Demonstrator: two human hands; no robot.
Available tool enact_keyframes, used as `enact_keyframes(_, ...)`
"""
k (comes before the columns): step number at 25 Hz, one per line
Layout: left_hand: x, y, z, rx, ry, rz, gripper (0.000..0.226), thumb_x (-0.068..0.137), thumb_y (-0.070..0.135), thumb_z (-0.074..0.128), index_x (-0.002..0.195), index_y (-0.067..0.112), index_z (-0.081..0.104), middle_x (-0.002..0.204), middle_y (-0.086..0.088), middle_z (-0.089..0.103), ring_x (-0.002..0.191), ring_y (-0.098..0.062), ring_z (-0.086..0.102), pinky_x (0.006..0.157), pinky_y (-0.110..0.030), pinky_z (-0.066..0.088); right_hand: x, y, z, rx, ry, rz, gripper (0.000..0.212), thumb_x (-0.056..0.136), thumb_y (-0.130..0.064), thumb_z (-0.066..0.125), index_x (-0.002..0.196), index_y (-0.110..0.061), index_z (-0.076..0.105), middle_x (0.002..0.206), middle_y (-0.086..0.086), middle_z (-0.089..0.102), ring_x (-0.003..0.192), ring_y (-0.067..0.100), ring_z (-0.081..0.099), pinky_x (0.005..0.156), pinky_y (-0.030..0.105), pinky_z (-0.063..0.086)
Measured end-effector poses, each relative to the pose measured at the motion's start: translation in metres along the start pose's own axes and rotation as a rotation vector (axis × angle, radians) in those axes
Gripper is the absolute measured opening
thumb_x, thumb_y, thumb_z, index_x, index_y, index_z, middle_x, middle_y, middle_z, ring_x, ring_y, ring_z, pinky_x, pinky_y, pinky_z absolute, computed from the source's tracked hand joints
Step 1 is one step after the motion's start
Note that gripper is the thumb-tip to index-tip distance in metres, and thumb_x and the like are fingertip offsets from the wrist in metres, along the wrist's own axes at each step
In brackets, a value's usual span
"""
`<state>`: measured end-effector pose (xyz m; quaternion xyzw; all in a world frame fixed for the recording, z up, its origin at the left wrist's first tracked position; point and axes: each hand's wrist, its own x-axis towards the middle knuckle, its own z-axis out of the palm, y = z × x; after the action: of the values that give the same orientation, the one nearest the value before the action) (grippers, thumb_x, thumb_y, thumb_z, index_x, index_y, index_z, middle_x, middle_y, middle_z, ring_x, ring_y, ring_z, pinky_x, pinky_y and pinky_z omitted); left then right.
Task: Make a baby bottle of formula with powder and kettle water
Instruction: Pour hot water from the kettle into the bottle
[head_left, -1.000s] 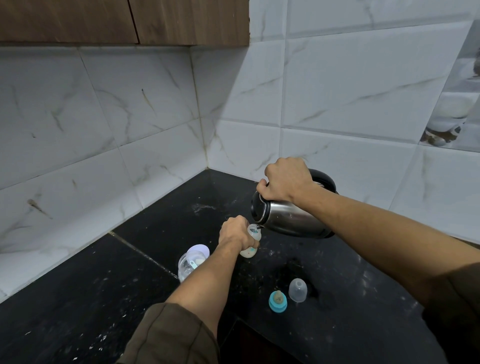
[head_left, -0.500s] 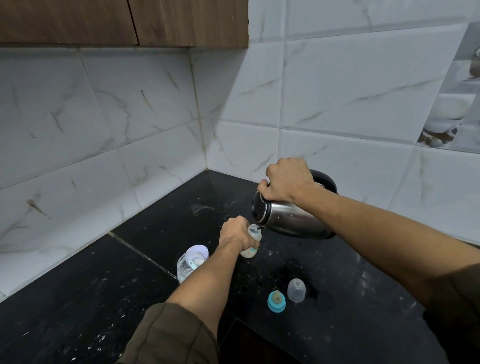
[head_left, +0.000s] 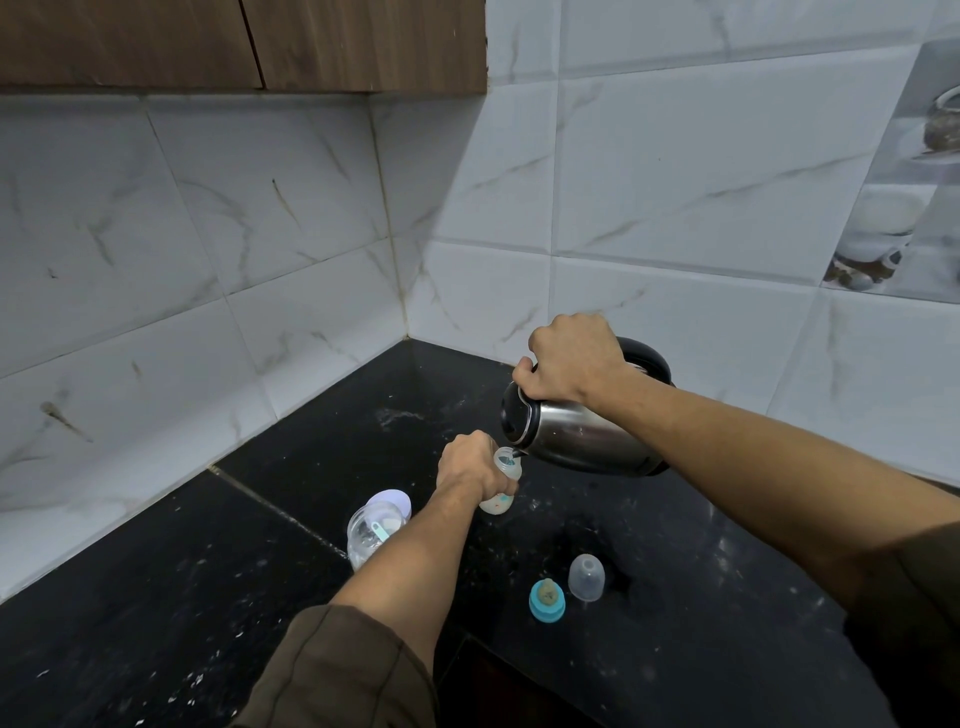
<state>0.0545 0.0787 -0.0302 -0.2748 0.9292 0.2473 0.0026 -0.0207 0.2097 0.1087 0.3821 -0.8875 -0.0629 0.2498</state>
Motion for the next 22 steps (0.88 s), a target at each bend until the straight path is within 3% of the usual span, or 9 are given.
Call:
enact_keyframes(12, -0.0012, 0.0002, -0.0008, -0.001, 0.002, 0.003, 0.043, 0.065, 0.037, 0.095, 0.102, 0.023, 0.077, 0.099, 0.0, 0.076, 0.095, -0.019, 0.07, 0.086, -0.039, 0.06, -0.0006, 0.0003, -0.0016, -0.006, 0.003, 0.0, 0.037, 0.089, -0.042, 0.046, 0.069, -0.013, 0.055, 0.059, 0.003, 0.041, 0.059, 0.028, 0.048, 0.062, 0.03, 0.04)
enact_keyframes(22, 0.0011, -0.0012, -0.0015, -0.008, 0.001, 0.003, 0.048, 0.067, 0.037, 0.095, 0.108, 0.022, 0.076, 0.102, -0.001, 0.076, 0.098, -0.019, 0.07, 0.089, -0.04, 0.06, 0.0023, -0.0001, -0.0014, -0.02, 0.009, -0.013, 0.037, 0.09, -0.042, 0.045, 0.068, -0.013, 0.052, 0.059, 0.003, 0.04, 0.061, 0.028, 0.048, 0.061, 0.03, 0.039)
